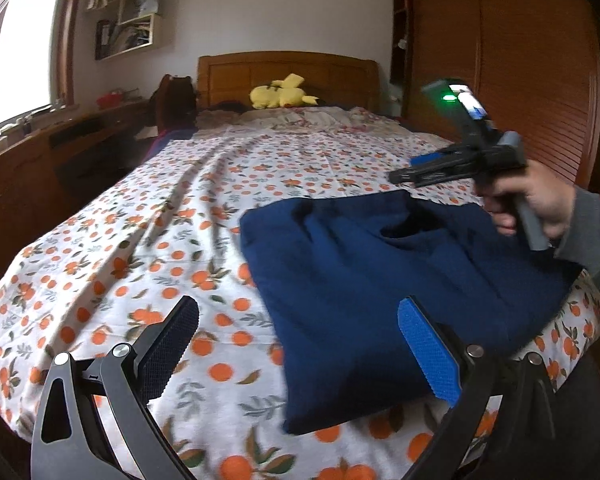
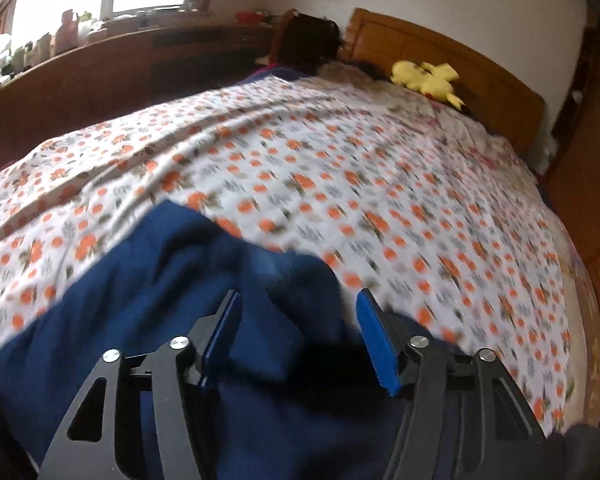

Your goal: Fold large clothes

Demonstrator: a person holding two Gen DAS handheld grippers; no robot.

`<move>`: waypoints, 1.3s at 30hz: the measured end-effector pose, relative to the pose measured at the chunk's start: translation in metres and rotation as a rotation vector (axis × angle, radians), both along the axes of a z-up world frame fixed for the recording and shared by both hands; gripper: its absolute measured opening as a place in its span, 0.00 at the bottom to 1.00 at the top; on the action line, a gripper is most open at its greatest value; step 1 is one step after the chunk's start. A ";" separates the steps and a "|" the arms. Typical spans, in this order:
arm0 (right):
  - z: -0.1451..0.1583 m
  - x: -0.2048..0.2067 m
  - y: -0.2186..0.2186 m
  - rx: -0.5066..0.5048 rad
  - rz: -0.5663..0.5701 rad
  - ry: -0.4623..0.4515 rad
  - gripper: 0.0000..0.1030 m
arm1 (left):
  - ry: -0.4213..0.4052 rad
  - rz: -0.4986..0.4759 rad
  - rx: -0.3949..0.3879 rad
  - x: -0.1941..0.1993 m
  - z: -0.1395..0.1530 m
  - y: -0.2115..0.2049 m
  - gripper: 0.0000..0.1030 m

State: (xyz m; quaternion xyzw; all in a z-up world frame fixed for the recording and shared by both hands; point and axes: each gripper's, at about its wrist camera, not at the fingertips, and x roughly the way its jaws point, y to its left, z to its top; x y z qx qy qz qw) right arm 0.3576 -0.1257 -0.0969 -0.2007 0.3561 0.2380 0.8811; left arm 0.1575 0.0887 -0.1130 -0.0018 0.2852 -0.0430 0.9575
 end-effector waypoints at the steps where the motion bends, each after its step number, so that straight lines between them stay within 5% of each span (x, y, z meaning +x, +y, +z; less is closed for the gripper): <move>1: 0.000 -0.006 -0.016 -0.004 -0.013 0.005 0.52 | 0.004 -0.014 0.002 0.003 -0.001 -0.008 0.97; 7: -0.007 -0.021 -0.102 -0.023 -0.111 0.025 0.52 | 0.014 -0.073 0.028 0.014 -0.008 -0.044 0.97; 18: -0.045 0.046 -0.216 0.023 -0.399 0.129 0.52 | 0.030 -0.104 -0.003 0.049 -0.014 -0.088 0.97; 29: -0.085 0.095 -0.244 0.059 -0.495 0.256 0.52 | 0.027 -0.117 -0.016 0.060 -0.015 -0.103 0.97; 31: -0.087 0.100 -0.243 0.060 -0.491 0.257 0.41 | 0.032 -0.121 -0.012 0.060 -0.016 -0.104 0.97; 33: -0.087 0.104 -0.242 0.062 -0.482 0.257 0.04 | 0.039 -0.123 -0.007 0.061 -0.019 -0.106 0.97; 37: -0.058 0.094 -0.241 0.114 -0.420 0.091 0.03 | 0.049 -0.132 0.004 0.062 -0.023 -0.109 0.97; 39: -0.046 0.093 -0.250 0.099 -0.499 0.027 0.03 | 0.049 -0.134 0.004 0.062 -0.023 -0.109 0.97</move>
